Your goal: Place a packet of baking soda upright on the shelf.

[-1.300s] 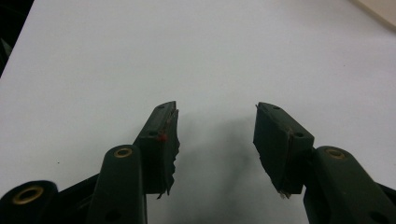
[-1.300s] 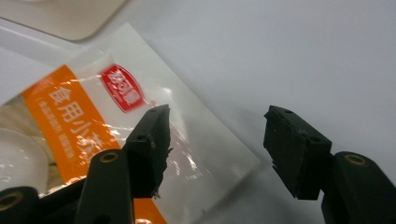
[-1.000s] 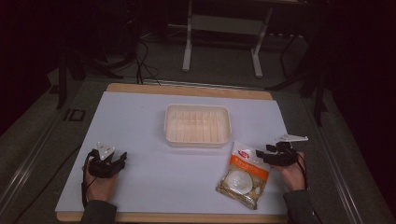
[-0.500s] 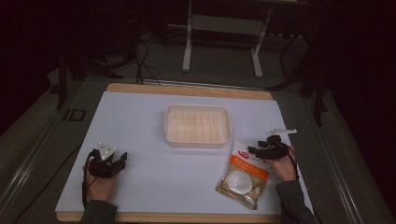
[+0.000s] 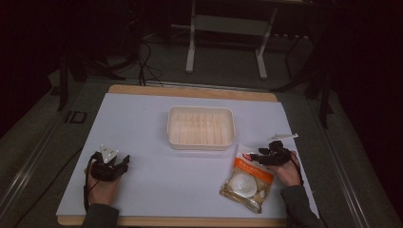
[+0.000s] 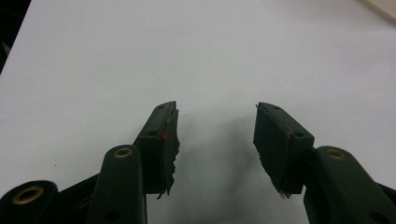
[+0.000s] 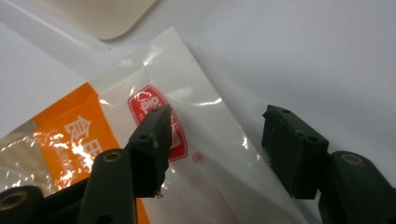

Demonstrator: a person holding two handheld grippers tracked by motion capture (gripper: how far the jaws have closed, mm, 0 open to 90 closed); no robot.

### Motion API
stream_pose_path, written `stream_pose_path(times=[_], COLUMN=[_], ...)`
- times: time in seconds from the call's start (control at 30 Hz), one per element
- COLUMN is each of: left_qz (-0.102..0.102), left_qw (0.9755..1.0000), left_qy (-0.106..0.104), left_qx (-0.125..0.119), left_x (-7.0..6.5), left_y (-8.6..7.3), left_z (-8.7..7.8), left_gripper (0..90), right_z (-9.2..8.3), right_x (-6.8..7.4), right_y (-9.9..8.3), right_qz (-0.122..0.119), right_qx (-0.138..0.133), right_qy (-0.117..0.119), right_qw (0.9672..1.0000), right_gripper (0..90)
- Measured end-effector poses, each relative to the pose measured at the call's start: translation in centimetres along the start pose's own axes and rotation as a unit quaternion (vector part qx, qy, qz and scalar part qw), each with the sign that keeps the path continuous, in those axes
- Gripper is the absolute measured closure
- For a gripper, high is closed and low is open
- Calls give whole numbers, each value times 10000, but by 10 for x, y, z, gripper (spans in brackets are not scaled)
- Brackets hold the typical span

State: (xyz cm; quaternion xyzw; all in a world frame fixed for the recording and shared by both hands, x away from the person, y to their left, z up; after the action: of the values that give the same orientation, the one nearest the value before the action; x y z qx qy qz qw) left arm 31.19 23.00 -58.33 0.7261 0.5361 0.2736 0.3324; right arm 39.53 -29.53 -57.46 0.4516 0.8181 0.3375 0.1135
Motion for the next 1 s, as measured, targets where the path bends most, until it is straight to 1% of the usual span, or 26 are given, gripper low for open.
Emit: stream_pose_path(times=[0.1, 0.17, 0.3, 0.4, 0.6, 0.67, 0.77, 0.87, 1.0], left_qz=[-1, 0, 2, 7, 10, 17, 22, 27, 37], left_qw=[10000, 10000, 10000, 10000, 10000, 10000, 10000, 10000, 10000], left_qy=[1, 4, 9, 9, 13, 13, 19, 24, 33], left_qx=[1, 0, 1, -1, -9, -14, -17, -15, -14], left_x=[0, 0, 0, 0, 0, 0, 0, 0, -1], left_y=[0, 0, 0, 0, 0, 0, 0, 0, 0], left_z=[0, 0, 0, 0, 0, 0, 0, 0, 0], left_gripper=[493, 493, 493, 493, 493, 493, 491, 489, 488], right_z=[-1, -2, -8, -11, -16, -16, -17, -17, -16], right_x=[1, 2, 3, 4, 9, 10, 13, 16, 17], right_y=[-1, -2, -1, 0, 1, 1, 1, 0, -1], right_qz=[-56, -81, -139, -213, -344, -344, -395, -456, -531], right_qx=[43, 61, 3, 32, 128, 153, 224, 300, 399], right_qy=[19, 73, 165, 234, 324, 332, 433, 478, 477], right_qw=[10000, 9999, 9998, 9995, 9988, 9987, 9980, 9974, 9967], right_gripper=[432, 431, 451, 467, 482, 485, 493, 492, 492])
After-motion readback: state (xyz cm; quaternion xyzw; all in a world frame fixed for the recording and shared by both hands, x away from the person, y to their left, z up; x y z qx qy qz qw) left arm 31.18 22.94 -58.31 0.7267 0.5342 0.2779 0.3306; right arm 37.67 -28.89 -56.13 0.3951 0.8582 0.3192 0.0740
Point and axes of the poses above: each handheld gripper's, and its own axes: z roughly forward along the jaws, y roughly out of its top, x roughly to its left, the point moved 5 cm from there along z, roughly forward along the jaws, and after that the axes turned 4 degrees about -y, right-handed, at the moved point
